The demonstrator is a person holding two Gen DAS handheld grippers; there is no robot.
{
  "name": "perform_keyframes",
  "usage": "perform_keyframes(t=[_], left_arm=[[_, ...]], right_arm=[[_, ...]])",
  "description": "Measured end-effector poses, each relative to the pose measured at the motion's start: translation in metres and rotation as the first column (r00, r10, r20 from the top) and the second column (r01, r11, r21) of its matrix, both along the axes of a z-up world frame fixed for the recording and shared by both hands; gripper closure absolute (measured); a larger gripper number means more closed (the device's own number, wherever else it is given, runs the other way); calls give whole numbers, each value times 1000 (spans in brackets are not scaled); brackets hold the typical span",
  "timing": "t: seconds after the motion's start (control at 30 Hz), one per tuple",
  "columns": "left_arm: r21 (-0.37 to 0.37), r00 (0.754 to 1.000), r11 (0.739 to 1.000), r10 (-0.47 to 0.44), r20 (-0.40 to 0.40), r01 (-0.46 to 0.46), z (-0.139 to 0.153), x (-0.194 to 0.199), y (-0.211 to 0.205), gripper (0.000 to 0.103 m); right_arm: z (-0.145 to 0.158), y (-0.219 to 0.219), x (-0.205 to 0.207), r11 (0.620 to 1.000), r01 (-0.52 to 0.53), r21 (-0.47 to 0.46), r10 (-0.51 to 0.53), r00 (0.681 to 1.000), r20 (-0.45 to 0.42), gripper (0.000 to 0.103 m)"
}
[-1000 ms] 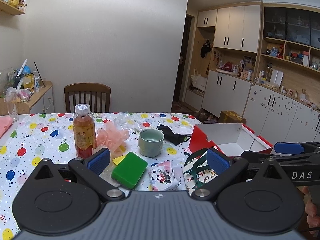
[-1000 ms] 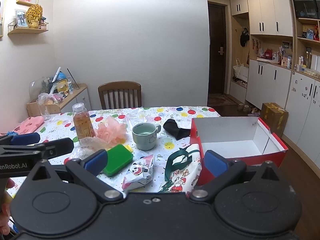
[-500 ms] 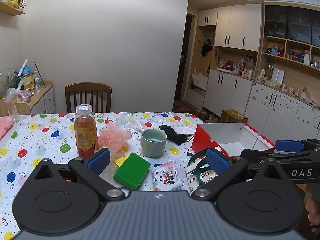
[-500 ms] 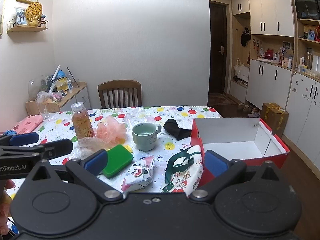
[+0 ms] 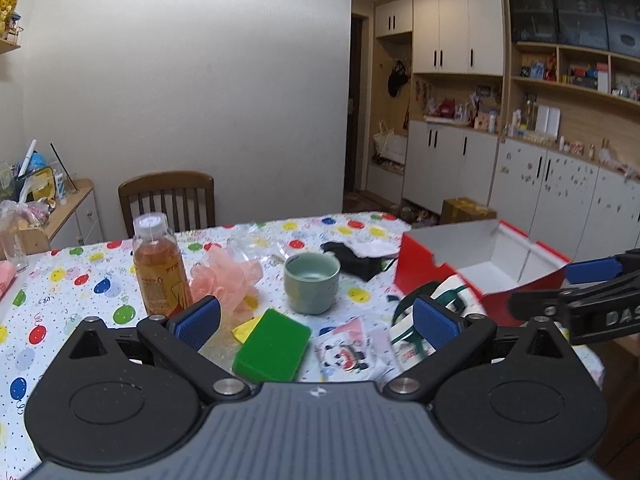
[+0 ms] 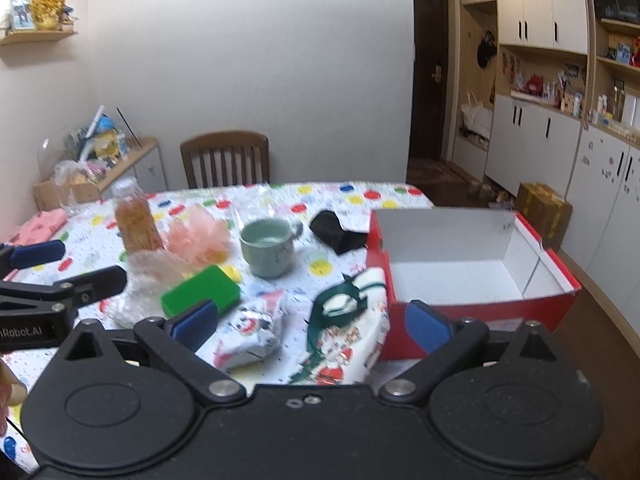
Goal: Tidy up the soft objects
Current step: 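Grasp the green sponge with the left tool while the right tool grasps the Christmas tote bag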
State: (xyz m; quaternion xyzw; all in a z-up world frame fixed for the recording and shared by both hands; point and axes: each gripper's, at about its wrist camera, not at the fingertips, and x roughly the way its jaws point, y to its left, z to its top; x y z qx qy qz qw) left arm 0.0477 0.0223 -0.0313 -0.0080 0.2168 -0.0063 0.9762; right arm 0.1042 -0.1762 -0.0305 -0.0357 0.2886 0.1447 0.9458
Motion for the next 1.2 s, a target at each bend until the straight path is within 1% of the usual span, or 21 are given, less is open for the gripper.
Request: perform_keyframes(t=[0.1, 0.17, 0.33, 0.37, 0.43, 0.57, 0.6, 0.67, 0.73, 0.8, 0.87, 1.0, 1.07, 1.2], left_arm=[[3, 999, 1000, -10, -40, 10, -15, 19, 5, 0], [25, 998, 1000, -7, -65, 8, -26, 33, 8, 1], [55, 995, 998, -6, -100, 11, -52, 66, 15, 1], [67, 994, 998, -6, -109, 14, -57, 72, 15, 1], [93, 990, 996, -2, -139, 15, -68, 87, 16, 1], [143, 980, 990, 17, -198, 12, -89, 114, 18, 1], [160, 978, 987, 19, -209, 15, -93, 119, 17, 4], [187, 971, 982, 26, -237, 19, -102, 127, 17, 5], [218, 968, 976, 34, -247, 22, -110, 133, 15, 7], [247, 966, 969, 43, -255, 22, -116, 139, 14, 12], [269, 961, 963, 55, -270, 21, -121, 146, 14, 15], [299, 955, 954, 63, -291, 28, -130, 156, 14, 20], [313, 955, 949, 56, -292, 40, -132, 158, 12, 20], [335, 950, 940, 44, -311, 66, -137, 159, 8, 30]], right_arm=[[-12, -5, 11, 1000, 14, -22, -15, 999, -38, 6], [-19, -8, 19, 999, 20, -30, -22, 998, -61, 7], [-38, -16, 42, 999, 27, -42, -32, 992, -124, 12], [-42, -16, 46, 998, 28, -50, -35, 991, -132, 12], [-49, -17, 55, 998, 30, -54, -38, 987, -156, 17], [-62, -19, 71, 997, 23, -67, -36, 980, -196, 21], [-65, -18, 75, 997, 19, -71, -33, 978, -205, 21], [-71, -18, 81, 997, 17, -80, -34, 975, -220, 23], [-76, -18, 85, 996, 9, -84, -29, 970, -243, 25], [-81, -18, 90, 997, 8, -80, -29, 965, -260, 27], [-84, -18, 95, 998, 14, -68, -32, 961, -275, 29], [-90, -17, 102, 998, 6, -64, -25, 956, -292, 34], [-92, -15, 104, 998, 0, -63, -19, 953, -302, 39], [-95, -13, 107, 998, -5, -59, -13, 952, -307, 46]])
